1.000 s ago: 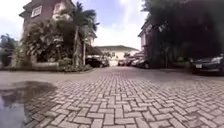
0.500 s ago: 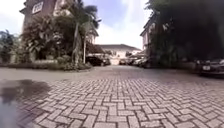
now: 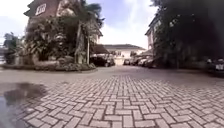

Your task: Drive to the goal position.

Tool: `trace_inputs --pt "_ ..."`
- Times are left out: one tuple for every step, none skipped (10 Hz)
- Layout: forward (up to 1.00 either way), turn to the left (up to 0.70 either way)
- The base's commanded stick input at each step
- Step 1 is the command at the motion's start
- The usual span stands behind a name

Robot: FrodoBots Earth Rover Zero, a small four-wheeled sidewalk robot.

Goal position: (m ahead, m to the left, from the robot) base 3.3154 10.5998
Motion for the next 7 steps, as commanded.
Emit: trace_inputs --pt "0.69 0.03" --pt "0.69 0.03" --pt "0.69 0.03" --pt "0.69 0.03" --pt "0.69 0.03" --pt "0.69 0.03" --pt "0.69 0.03"
